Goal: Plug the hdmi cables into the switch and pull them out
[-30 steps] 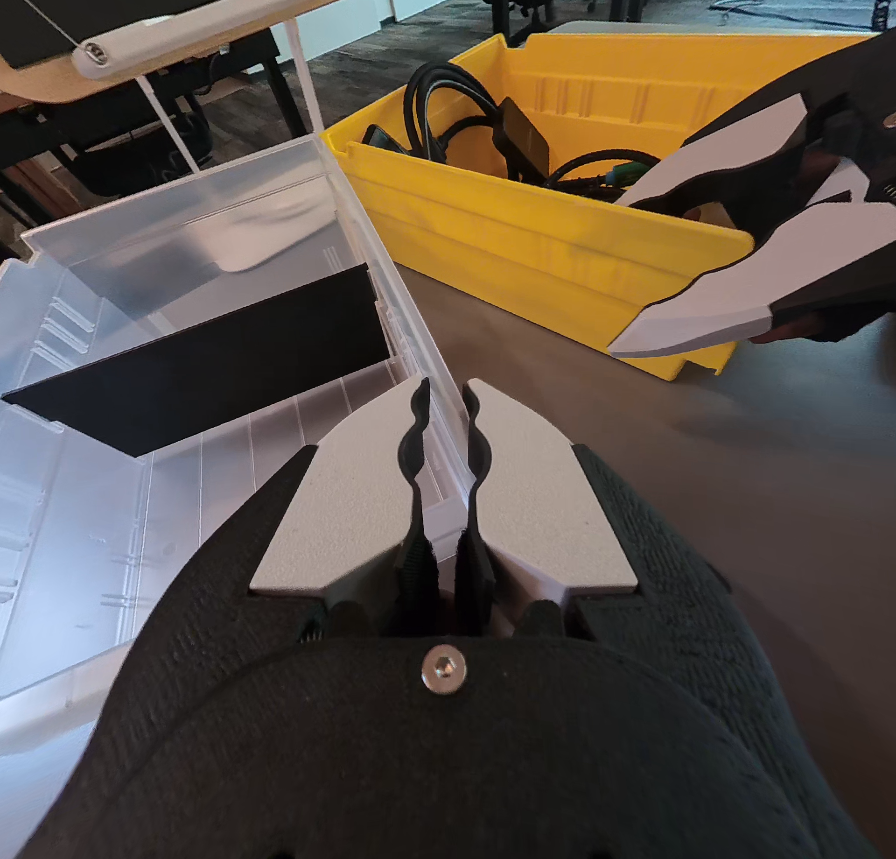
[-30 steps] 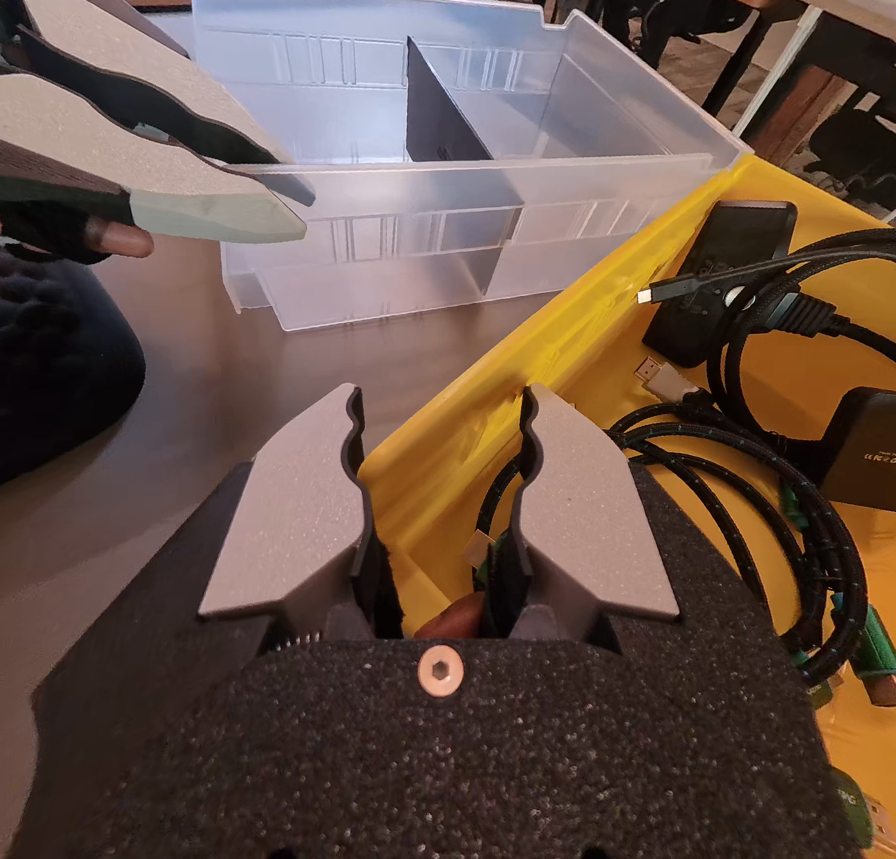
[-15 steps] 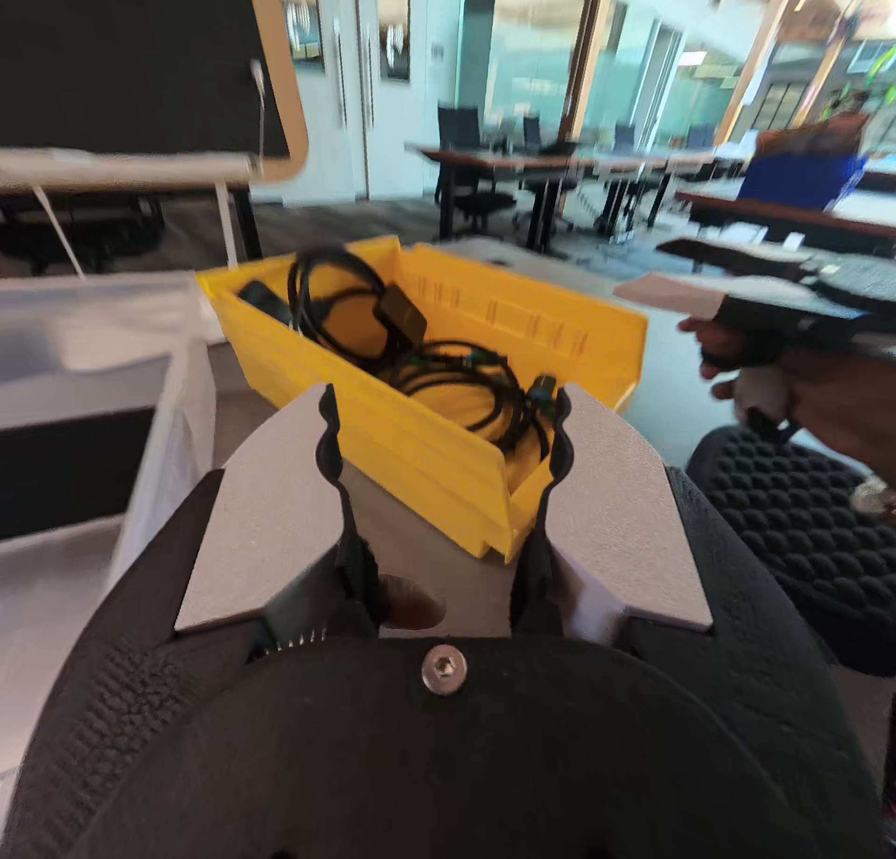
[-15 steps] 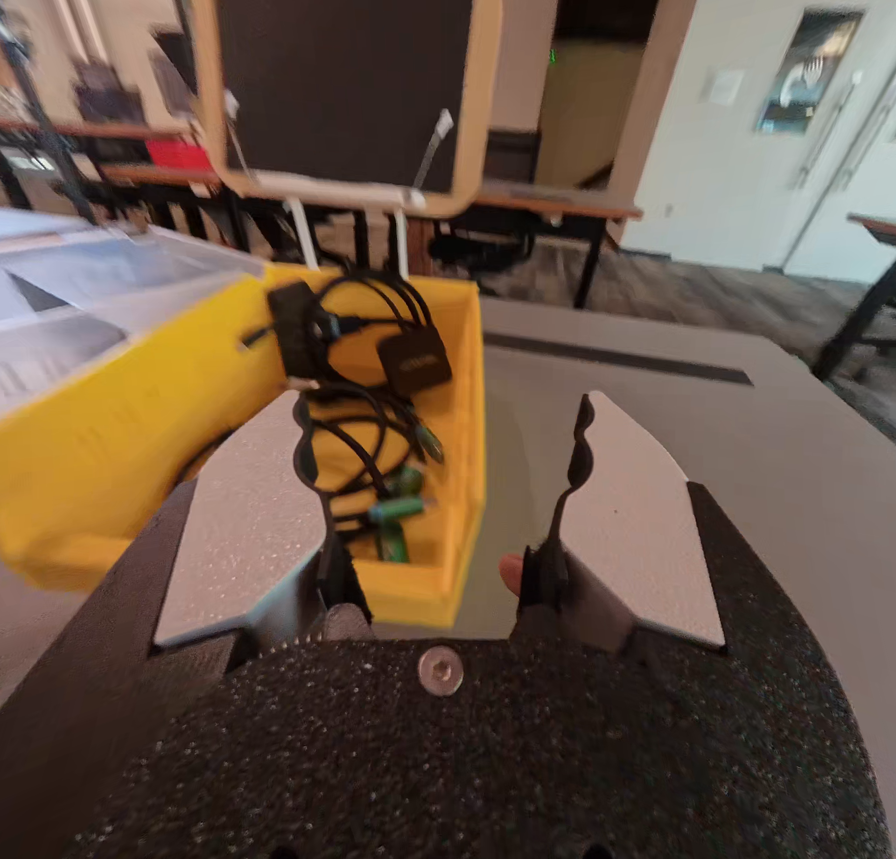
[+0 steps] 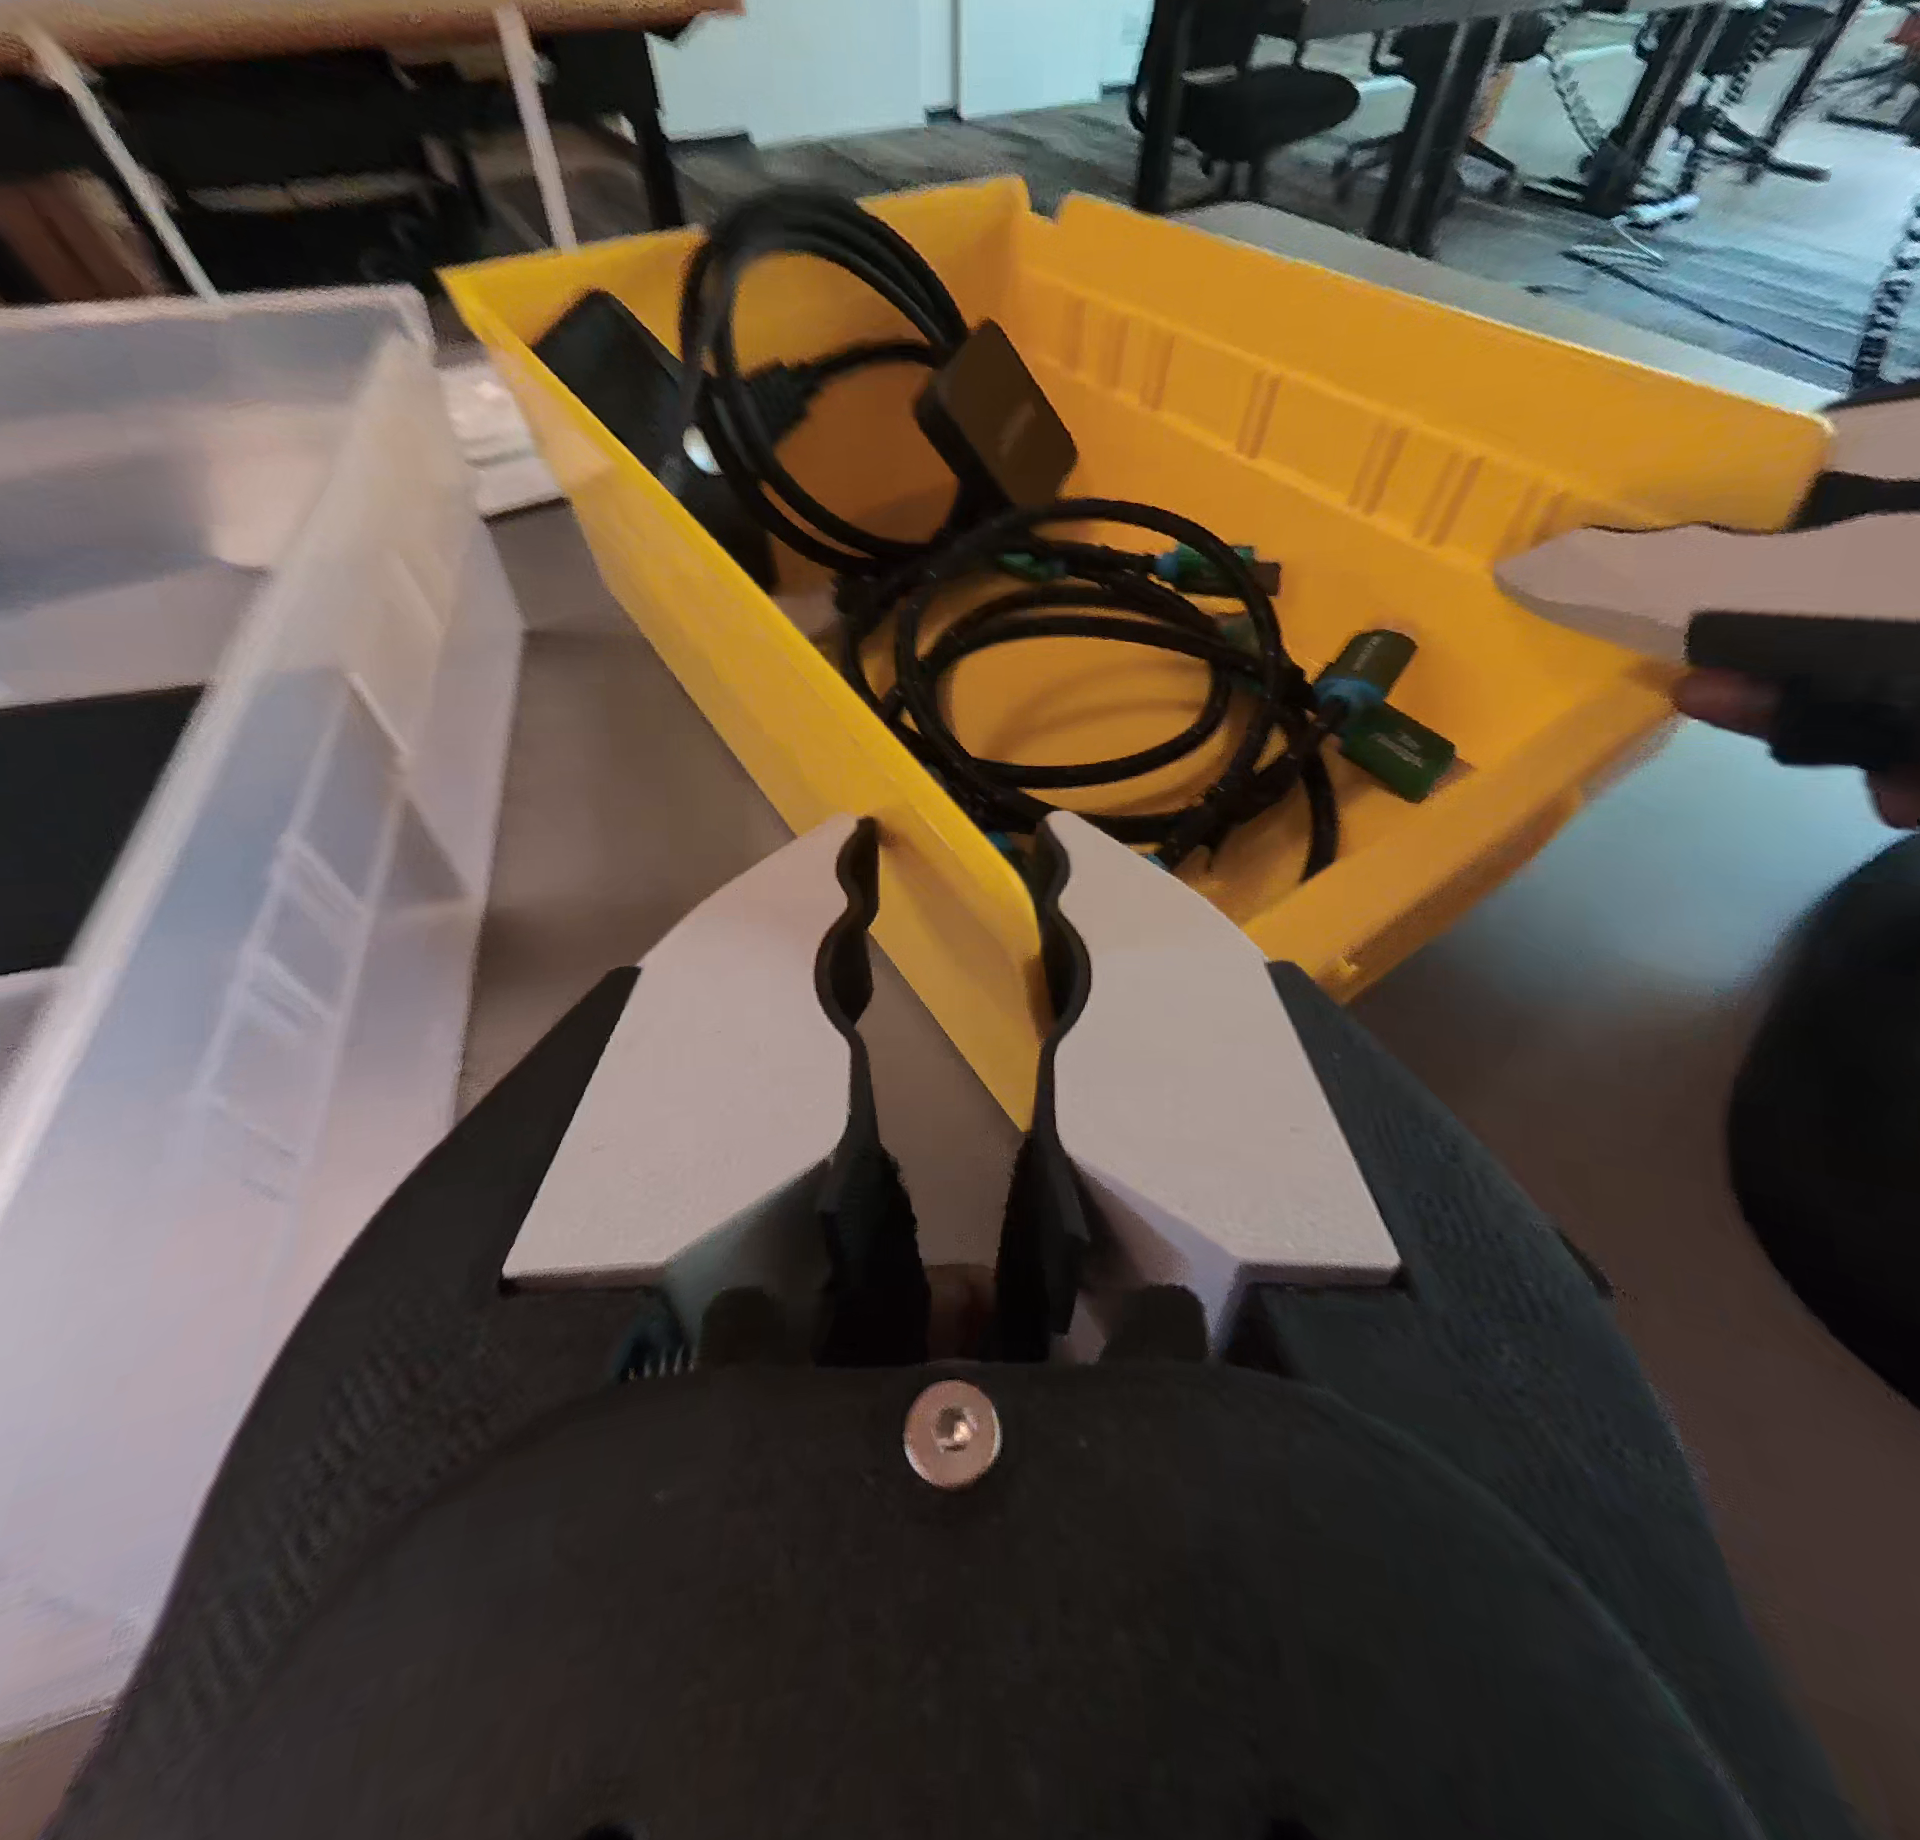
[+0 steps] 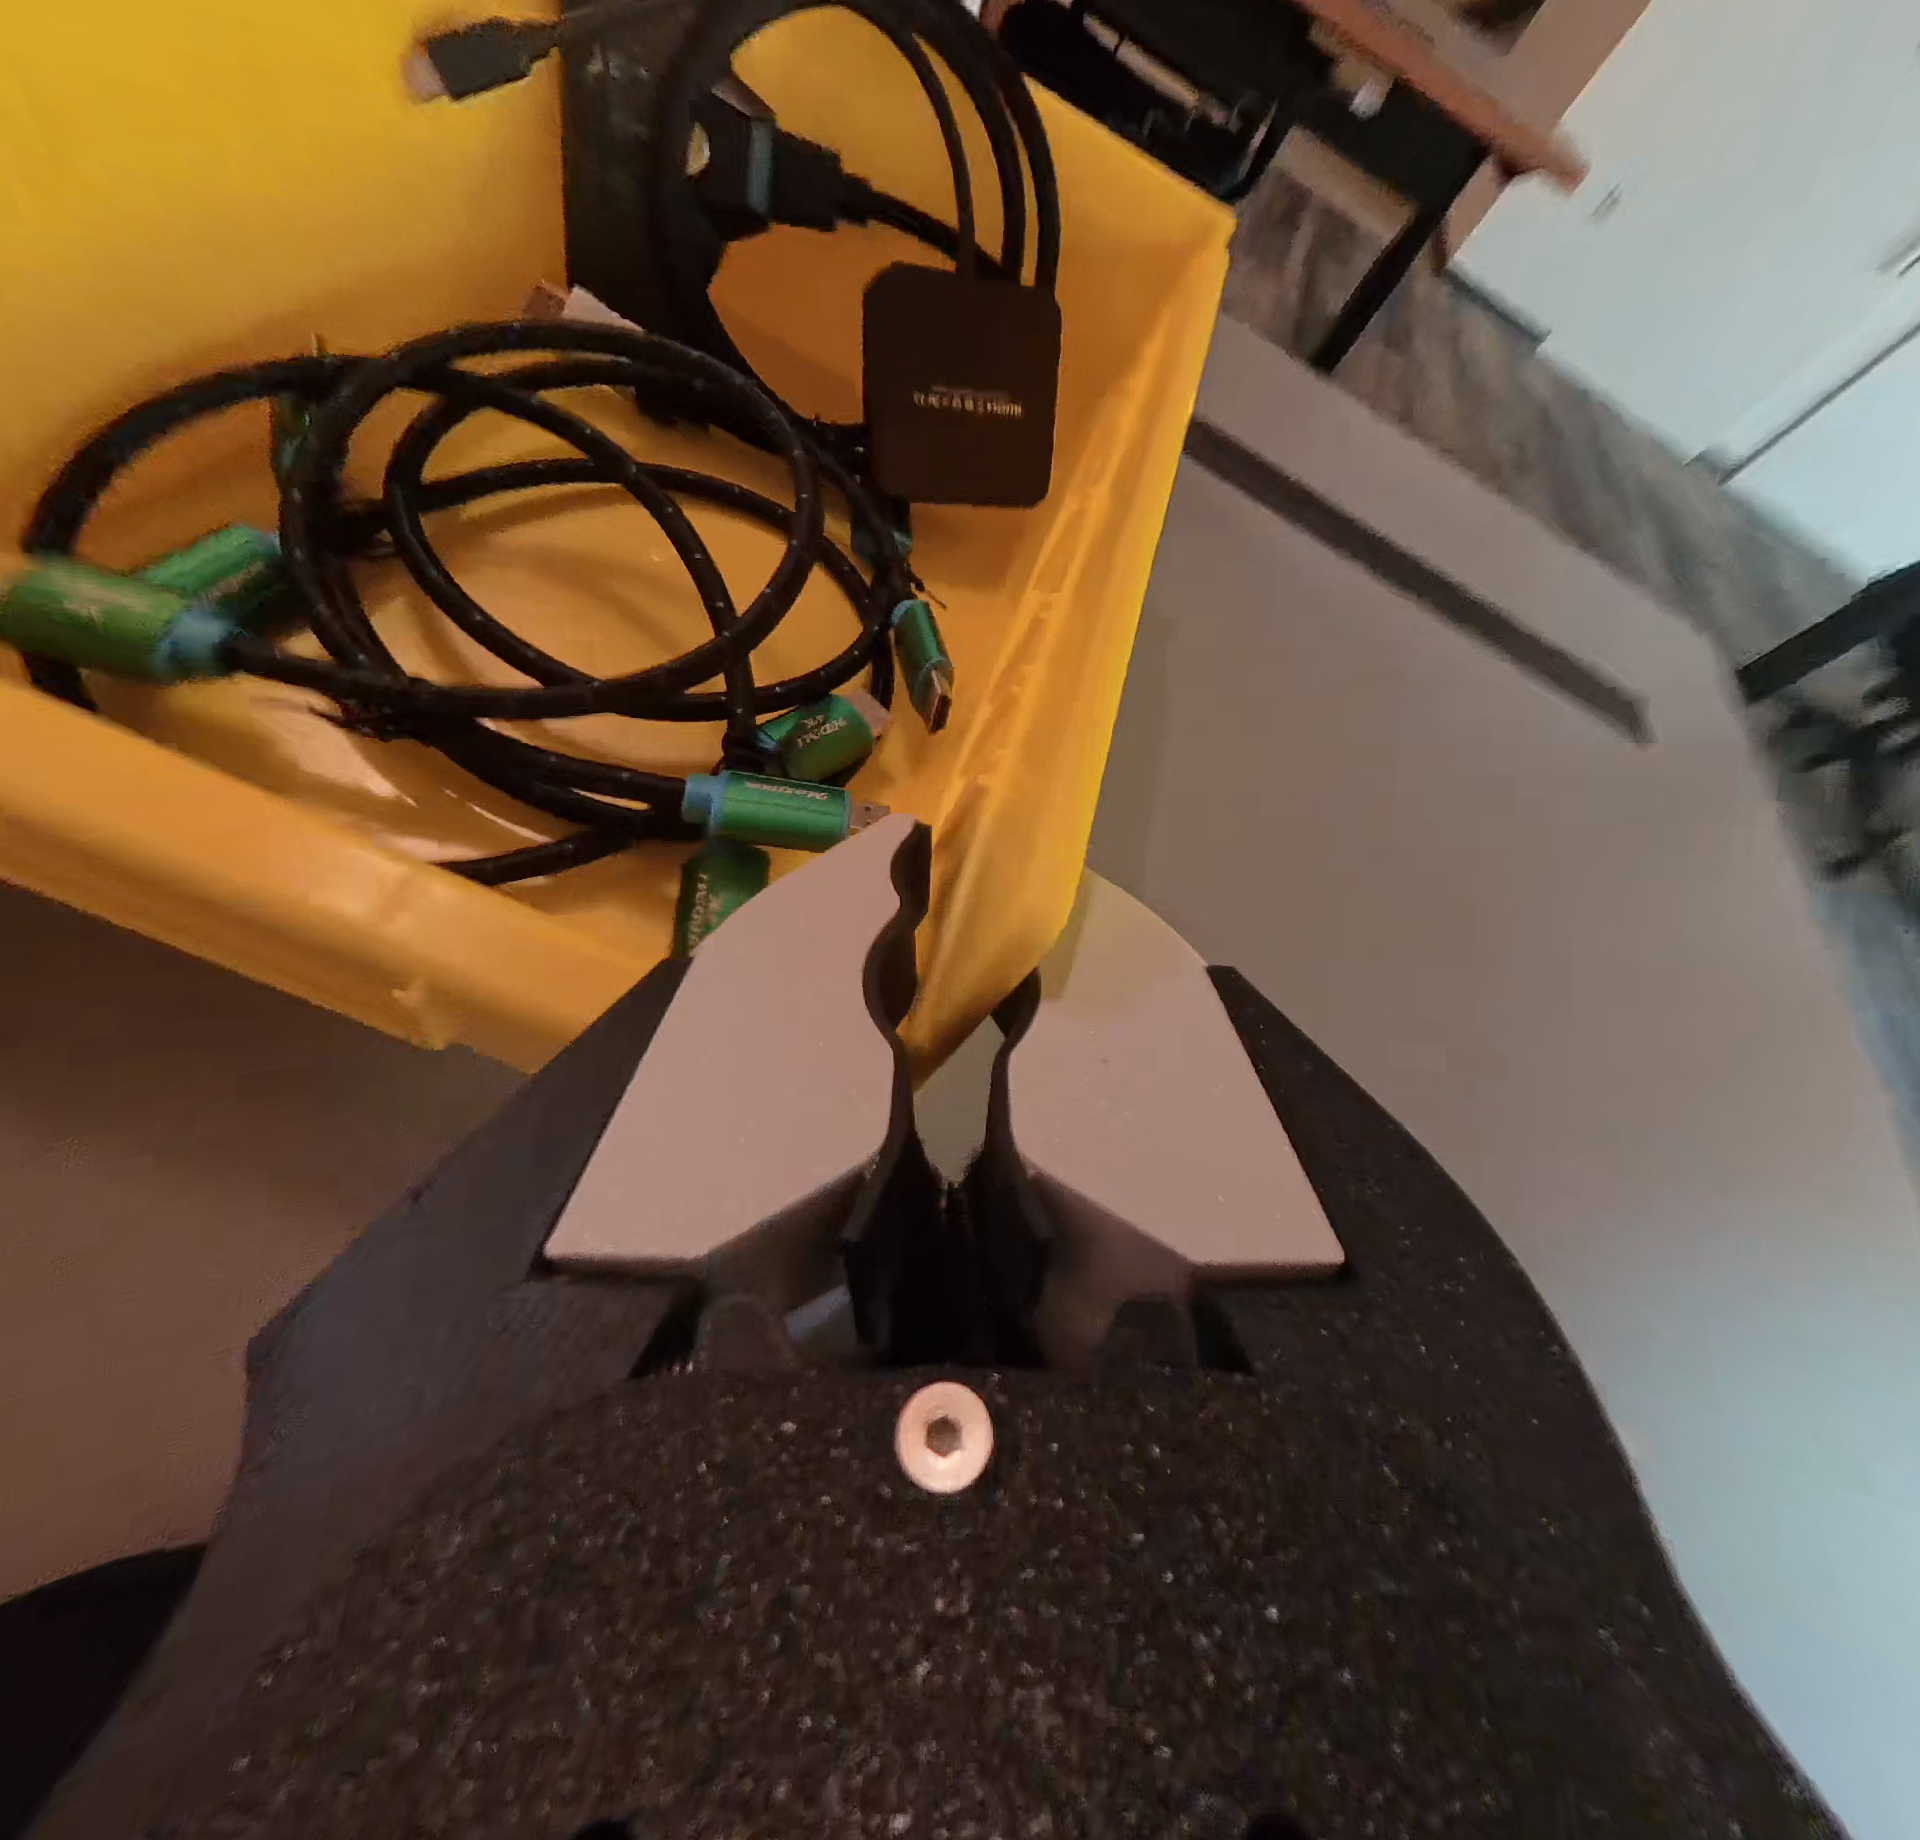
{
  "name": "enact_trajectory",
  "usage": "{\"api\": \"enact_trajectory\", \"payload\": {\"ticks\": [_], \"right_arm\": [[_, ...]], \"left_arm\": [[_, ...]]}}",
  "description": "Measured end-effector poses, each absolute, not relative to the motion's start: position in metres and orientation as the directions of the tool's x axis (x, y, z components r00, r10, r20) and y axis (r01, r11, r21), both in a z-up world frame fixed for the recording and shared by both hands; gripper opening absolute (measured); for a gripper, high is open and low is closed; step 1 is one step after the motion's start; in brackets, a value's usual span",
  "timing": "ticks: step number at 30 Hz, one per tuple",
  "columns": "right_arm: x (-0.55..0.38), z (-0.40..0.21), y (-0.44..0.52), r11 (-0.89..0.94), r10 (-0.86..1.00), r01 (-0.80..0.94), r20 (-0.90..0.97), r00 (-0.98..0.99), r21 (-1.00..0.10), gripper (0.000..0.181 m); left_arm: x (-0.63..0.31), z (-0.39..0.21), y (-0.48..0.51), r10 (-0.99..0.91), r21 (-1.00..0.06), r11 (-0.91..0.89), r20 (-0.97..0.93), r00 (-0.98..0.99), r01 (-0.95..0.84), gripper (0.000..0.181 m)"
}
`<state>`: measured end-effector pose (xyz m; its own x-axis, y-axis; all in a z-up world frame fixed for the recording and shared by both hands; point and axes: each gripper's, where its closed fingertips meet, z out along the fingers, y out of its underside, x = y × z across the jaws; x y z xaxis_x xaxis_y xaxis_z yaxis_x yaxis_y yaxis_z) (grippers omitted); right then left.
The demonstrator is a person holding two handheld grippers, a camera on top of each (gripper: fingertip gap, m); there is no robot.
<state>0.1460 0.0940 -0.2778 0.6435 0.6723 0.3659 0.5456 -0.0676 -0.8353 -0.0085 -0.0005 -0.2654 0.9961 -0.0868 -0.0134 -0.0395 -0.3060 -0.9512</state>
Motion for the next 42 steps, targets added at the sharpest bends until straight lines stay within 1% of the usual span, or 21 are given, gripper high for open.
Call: {"api": "enact_trajectory", "payload": {"ticks": [2,4,6,13,17,21,26,30,35,42], "right_arm": [[0.145,-0.271,0.087,-0.015,0.646,0.609,0.457,0.611,-0.793,0.009],[0.144,-0.265,0.08,-0.004,0.642,0.587,0.447,0.622,-0.81,0.01],[0.145,-0.253,0.071,0.011,0.621,0.572,0.454,0.639,-0.82,0.01],[0.136,-0.166,0.04,0.155,0.525,0.53,0.524,0.671,-0.834,0.01],[0.096,-0.13,0.019,0.246,0.549,0.483,0.531,0.645,-0.841,0.011],[0.03,-0.117,-0.004,0.315,0.643,0.404,0.506,0.575,-0.859,0.01],[-0.07,-0.121,-0.049,0.366,0.787,0.286,0.458,0.413,-0.886,0.011],[-0.146,-0.138,-0.094,0.364,0.877,0.198,0.407,0.256,-0.91,0.011],[-0.213,-0.171,-0.143,0.385,0.906,0.182,0.408,0.111,-0.905,0.011],[-0.247,-0.223,-0.186,0.385,0.916,0.232,0.4,0.02,-0.893,0.012]], "left_arm": [[-0.015,-0.255,-0.001,-0.064,-0.963,-0.26,-0.061,0.996,-0.075,0.022],[-0.018,-0.244,-0.003,-0.065,-0.975,-0.214,-0.05,0.997,-0.063,0.02],[-0.017,-0.23,-0.007,-0.074,-0.981,-0.171,-0.075,0.994,-0.087,0.019],[-0.033,-0.158,-0.036,-0.052,-0.989,-0.002,-0.145,0.988,-0.145,0.018],[-0.069,-0.125,-0.07,0.045,-0.984,0.033,-0.171,0.984,-0.173,0.017],[-0.121,-0.106,-0.119,0.196,-0.977,0.007,-0.208,0.958,-0.213,0.017],[-0.189,-0.103,-0.195,0.4,-0.967,-0.079,-0.253,0.881,-0.242,0.019],[-0.237,-0.115,-0.256,0.525,-0.955,-0.161,-0.297,0.798,-0.249,0.019],[-0.277,-0.145,-0.315,0.624,-0.946,-0.251,-0.319,0.713,-0.204,0.02],[-0.307,-0.196,-0.354,0.686,-0.969,-0.226,-0.232,0.689,-0.101,0.017]]}}
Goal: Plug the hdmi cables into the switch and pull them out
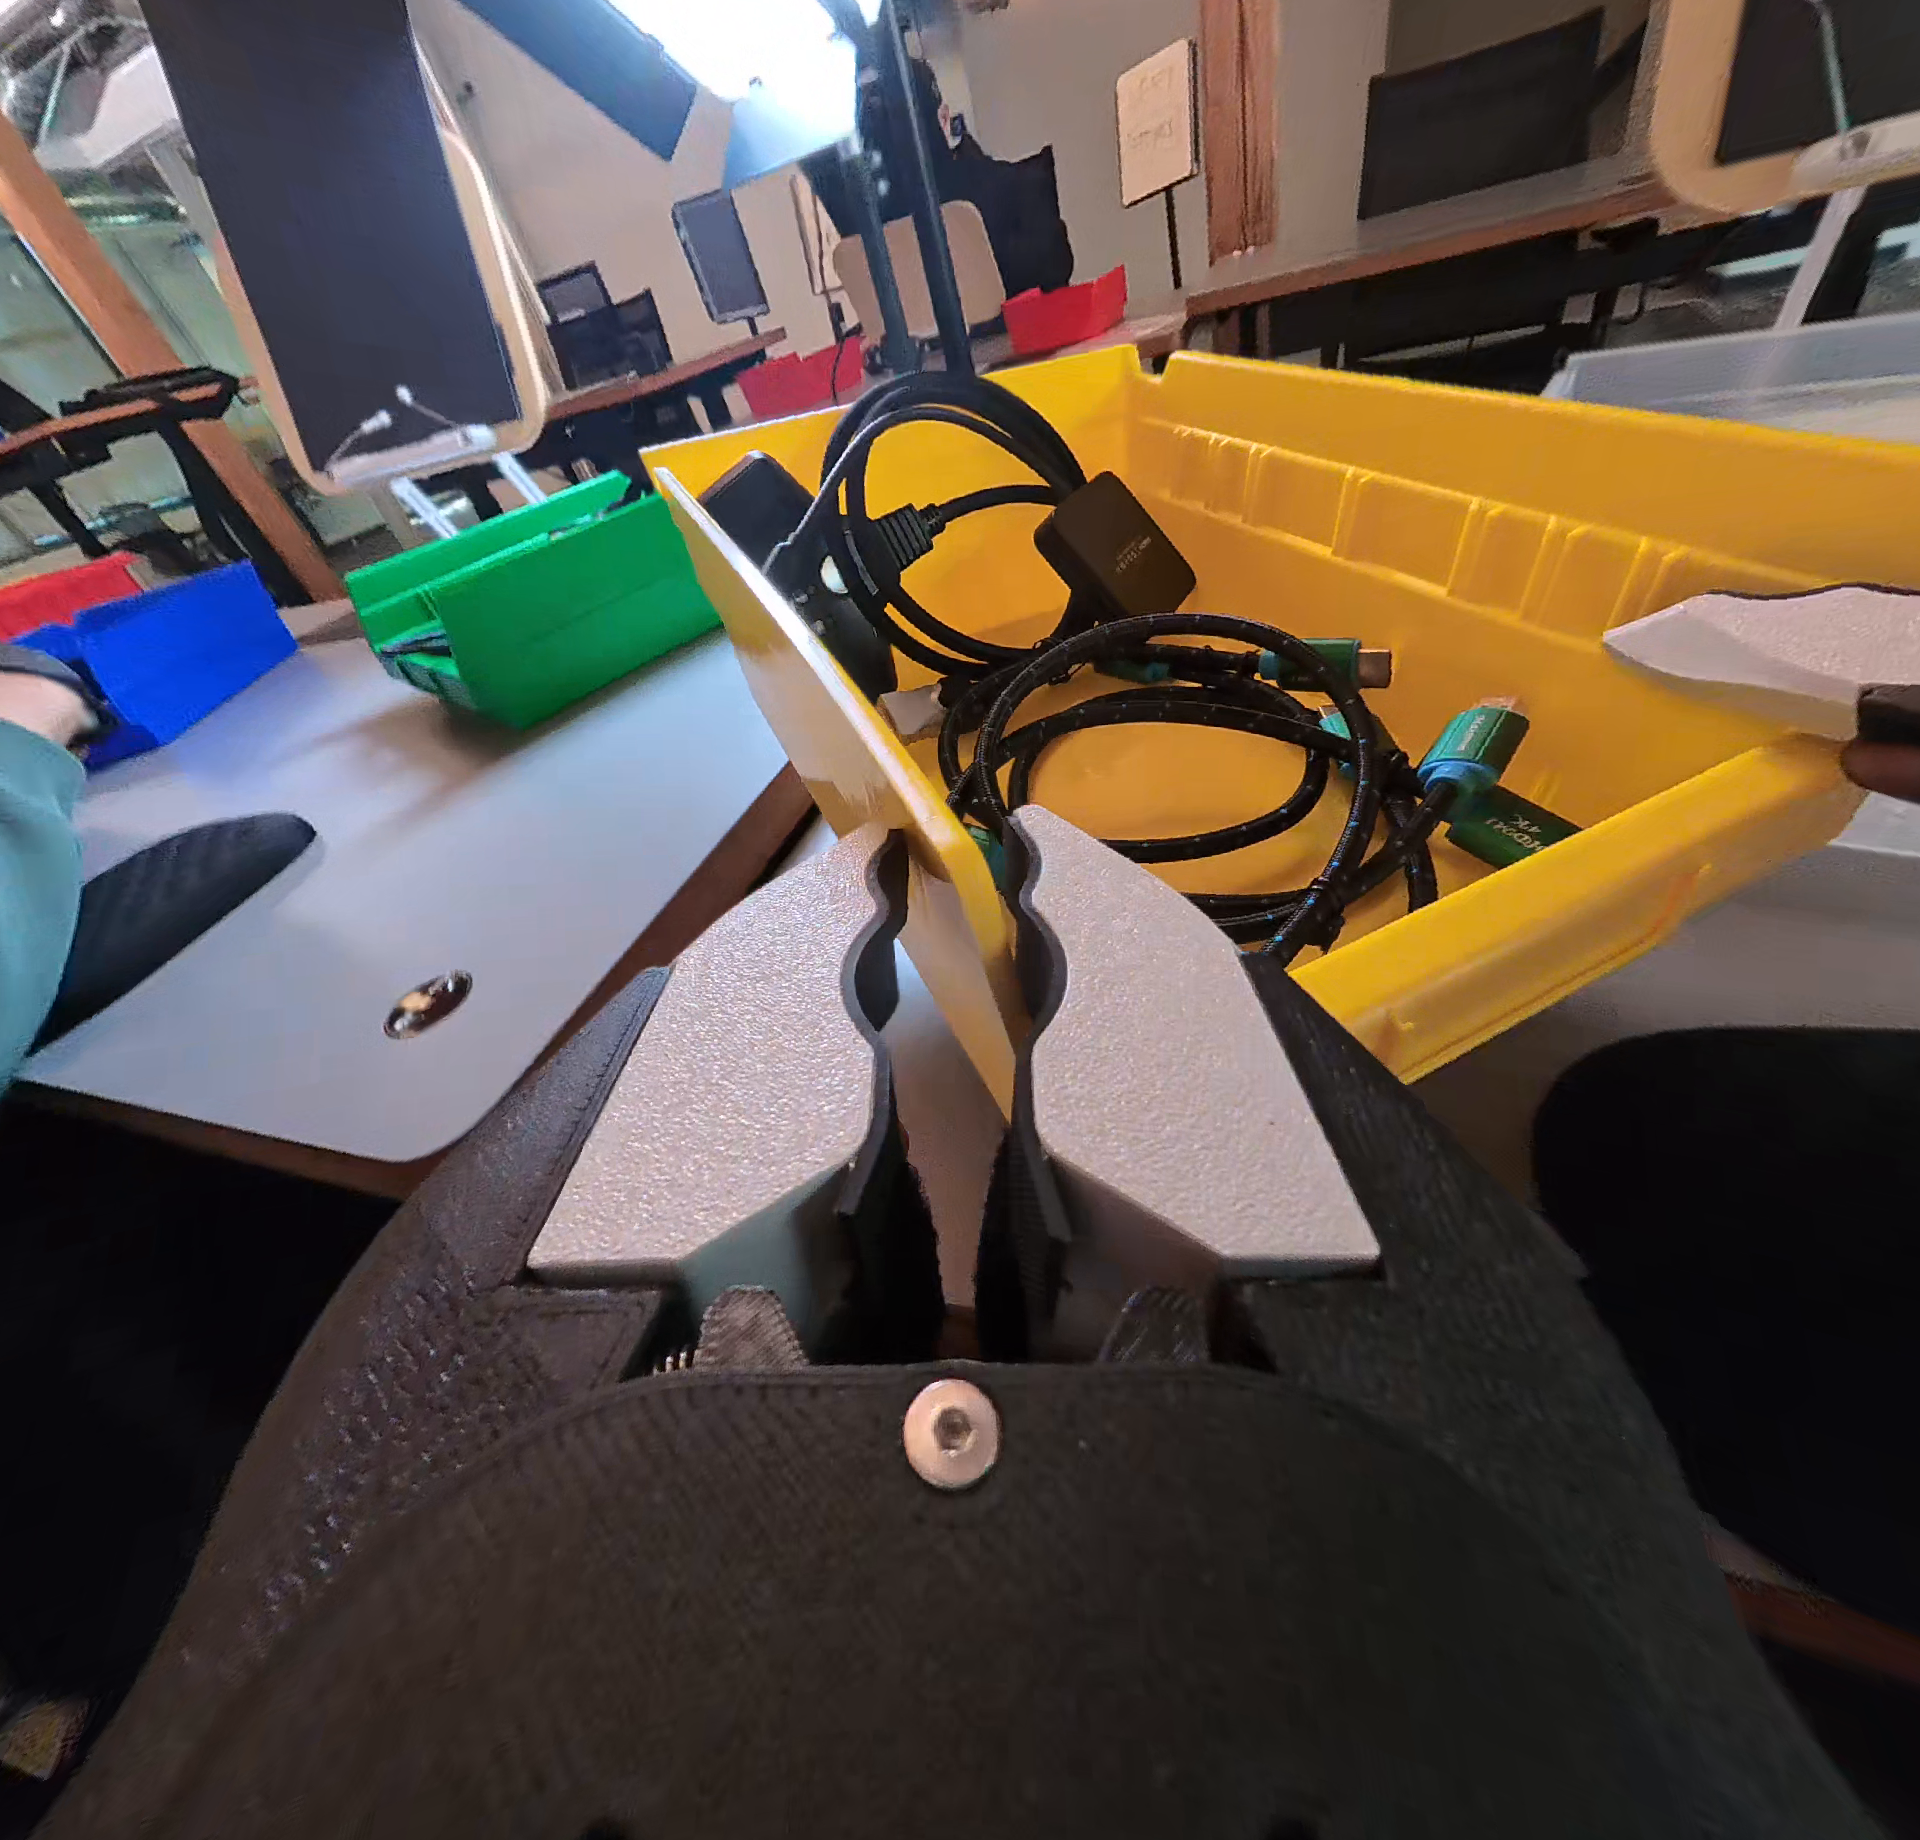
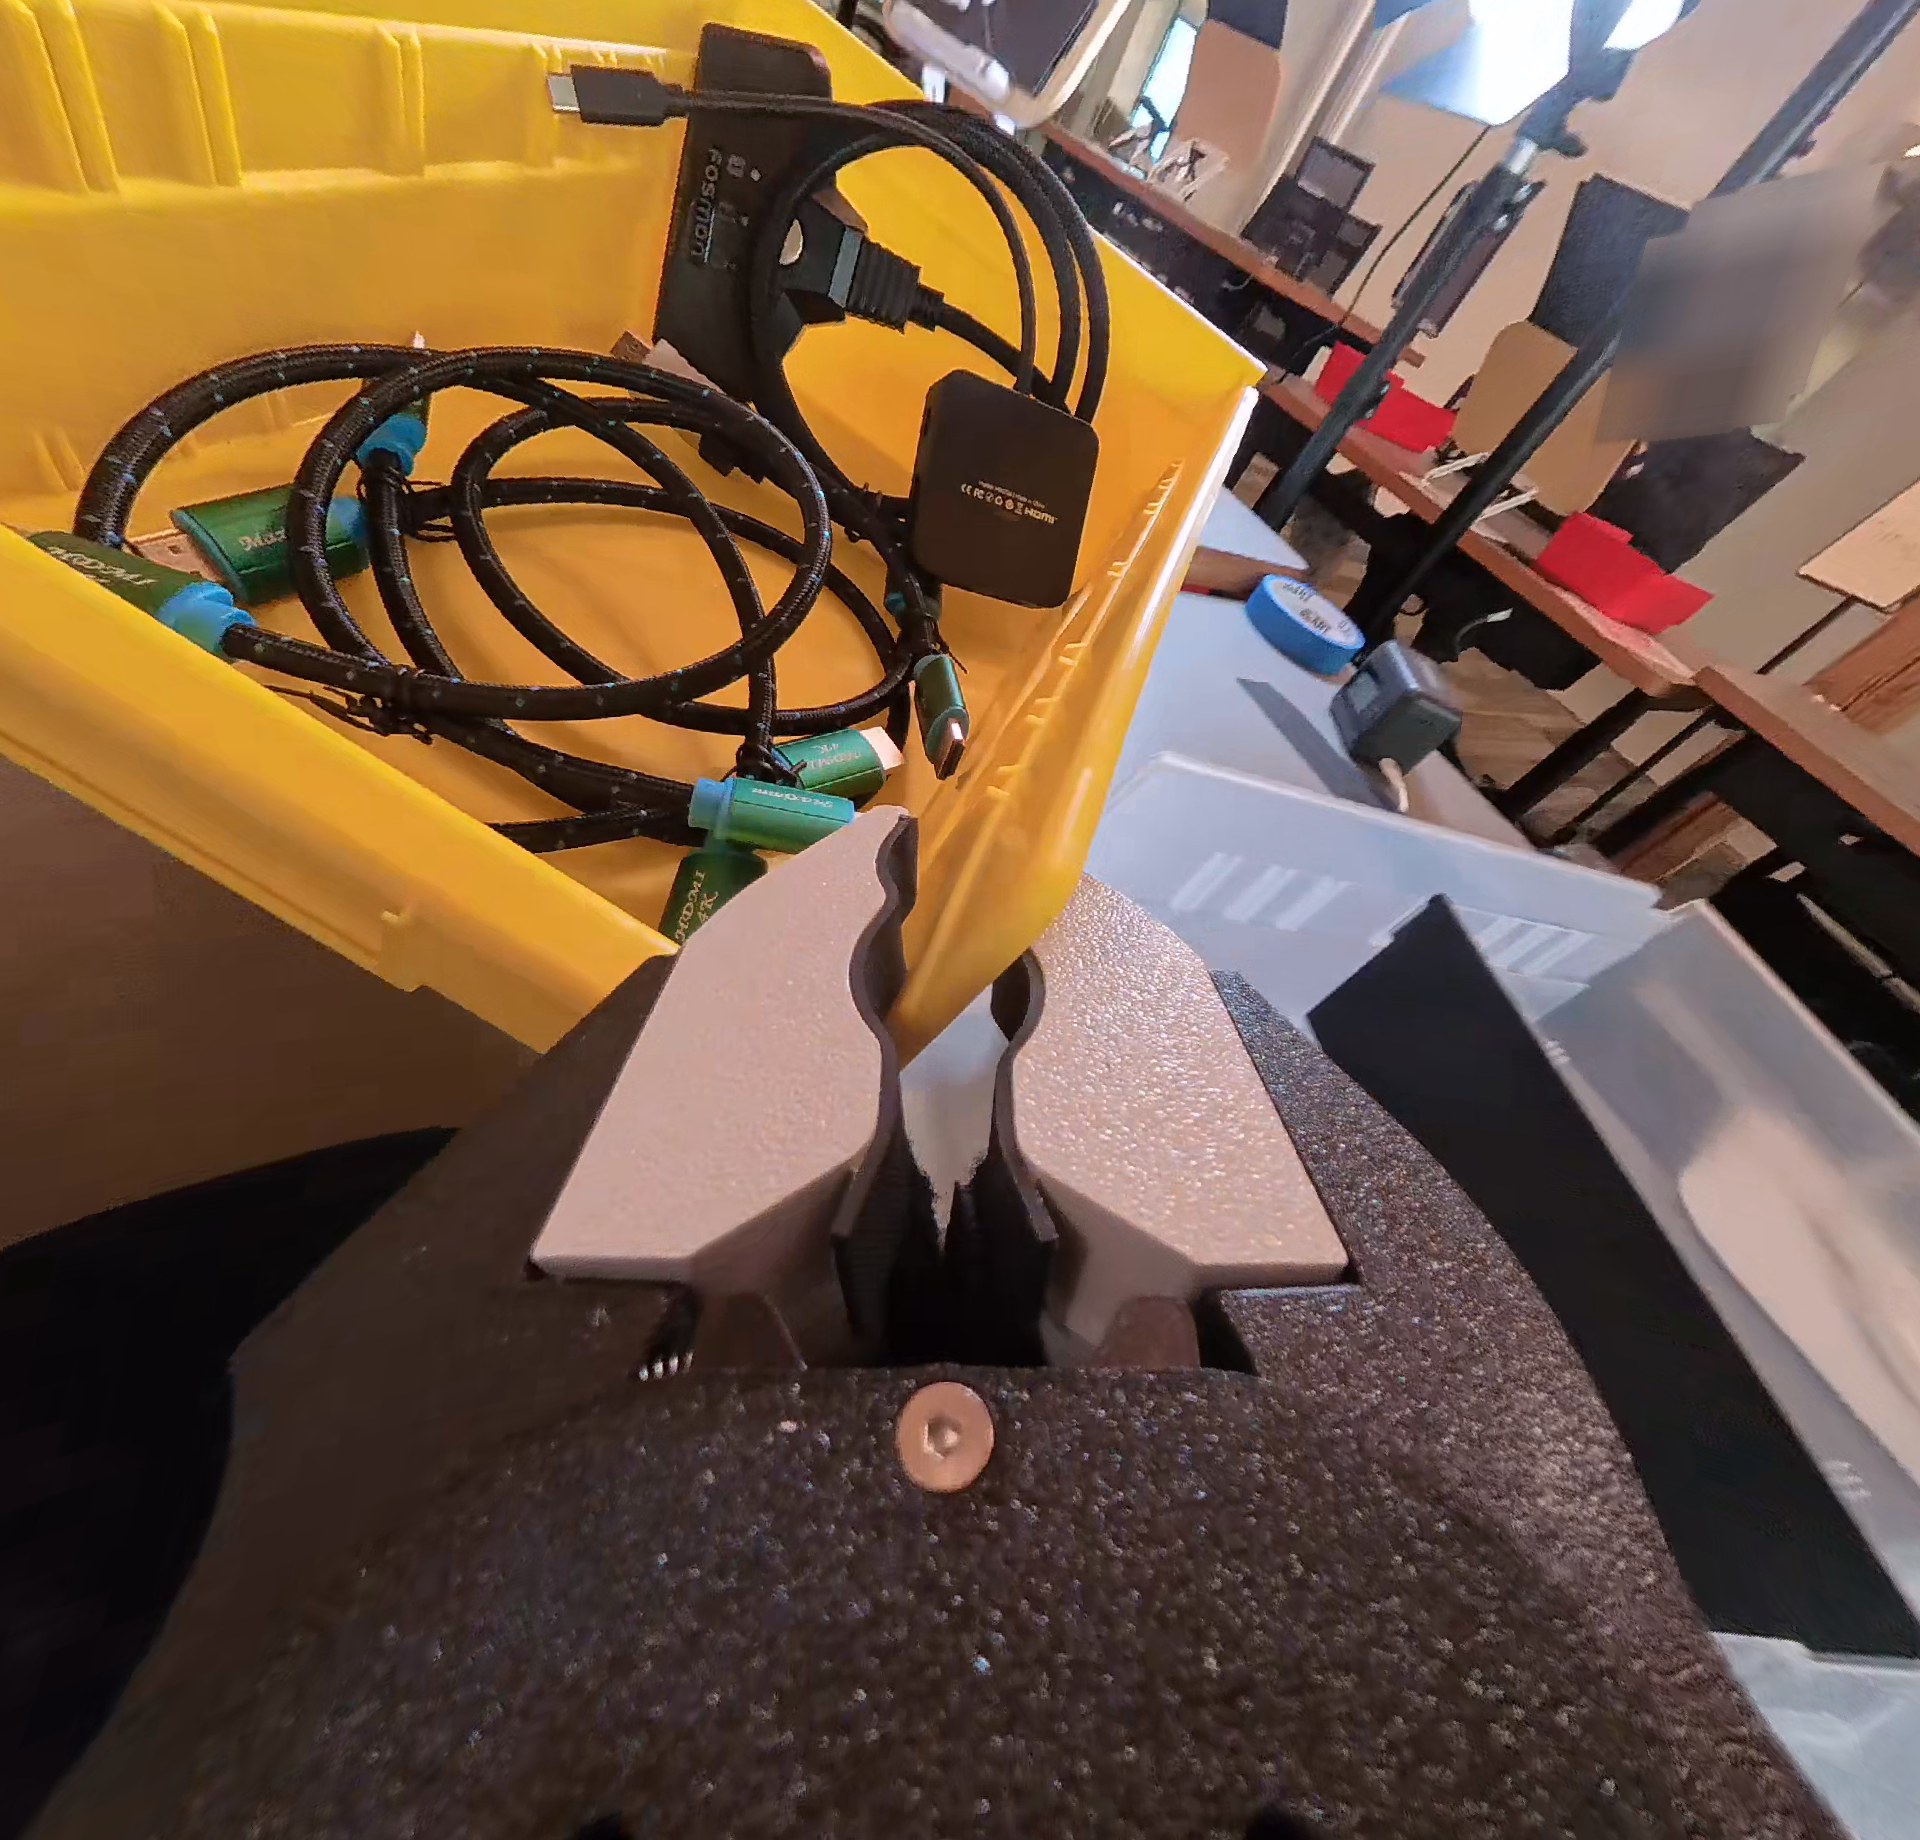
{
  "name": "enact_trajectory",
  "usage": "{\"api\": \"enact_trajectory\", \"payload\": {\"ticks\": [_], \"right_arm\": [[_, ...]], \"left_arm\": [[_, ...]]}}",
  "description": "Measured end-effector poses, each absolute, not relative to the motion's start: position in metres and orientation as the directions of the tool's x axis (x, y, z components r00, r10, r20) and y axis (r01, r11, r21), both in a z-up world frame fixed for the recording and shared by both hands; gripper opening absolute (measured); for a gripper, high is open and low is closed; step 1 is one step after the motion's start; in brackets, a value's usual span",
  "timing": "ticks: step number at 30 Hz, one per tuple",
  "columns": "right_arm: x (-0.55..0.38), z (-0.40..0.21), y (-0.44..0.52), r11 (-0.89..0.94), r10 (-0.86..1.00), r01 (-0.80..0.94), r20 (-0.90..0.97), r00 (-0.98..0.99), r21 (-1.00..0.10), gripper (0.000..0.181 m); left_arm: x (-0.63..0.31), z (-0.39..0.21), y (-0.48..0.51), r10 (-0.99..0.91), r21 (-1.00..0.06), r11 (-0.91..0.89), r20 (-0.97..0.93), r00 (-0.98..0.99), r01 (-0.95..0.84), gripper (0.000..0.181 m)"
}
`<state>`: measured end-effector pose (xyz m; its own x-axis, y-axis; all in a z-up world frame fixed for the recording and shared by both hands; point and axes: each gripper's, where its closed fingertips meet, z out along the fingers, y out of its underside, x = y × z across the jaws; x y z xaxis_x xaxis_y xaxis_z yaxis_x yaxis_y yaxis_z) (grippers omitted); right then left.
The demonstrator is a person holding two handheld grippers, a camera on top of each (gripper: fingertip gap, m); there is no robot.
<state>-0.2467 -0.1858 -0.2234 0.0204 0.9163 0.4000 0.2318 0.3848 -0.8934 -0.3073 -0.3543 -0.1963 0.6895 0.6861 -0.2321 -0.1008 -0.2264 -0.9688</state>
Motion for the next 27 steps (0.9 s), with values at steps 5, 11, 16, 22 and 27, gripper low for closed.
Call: {"api": "enact_trajectory", "payload": {"ticks": [5,11,16,22,27], "right_arm": [[-0.258,-0.255,-0.19,0.371,0.923,0.296,0.384,-0.018,-0.88,0.013],[-0.27,-0.272,-0.185,0.354,0.929,0.364,0.37,-0.027,-0.862,0.015],[-0.255,-0.265,-0.204,0.318,0.946,0.322,0.277,-0.166,-0.892,0.062],[-0.165,-0.183,-0.146,0.42,0.859,0.046,0.413,0.303,-0.906,0.077],[-0.13,-0.23,-0.068,0.174,0.837,0.256,0.28,0.471,-0.951,0.125]], "left_arm": [[-0.324,-0.233,-0.355,0.677,-0.969,-0.243,-0.203,0.707,-0.046,0.016],[-0.34,-0.26,-0.35,0.667,-0.961,-0.277,-0.191,0.72,0.002,0.018],[-0.341,-0.26,-0.351,0.642,-0.973,-0.208,-0.058,0.765,0.101,0.034],[-0.341,-0.2,-0.379,0.769,-0.997,0.031,-0.023,0.639,-0.073,0.074],[-0.311,-0.162,-0.343,0.732,-0.975,0.129,-0.03,0.681,-0.182,0.074]]}}
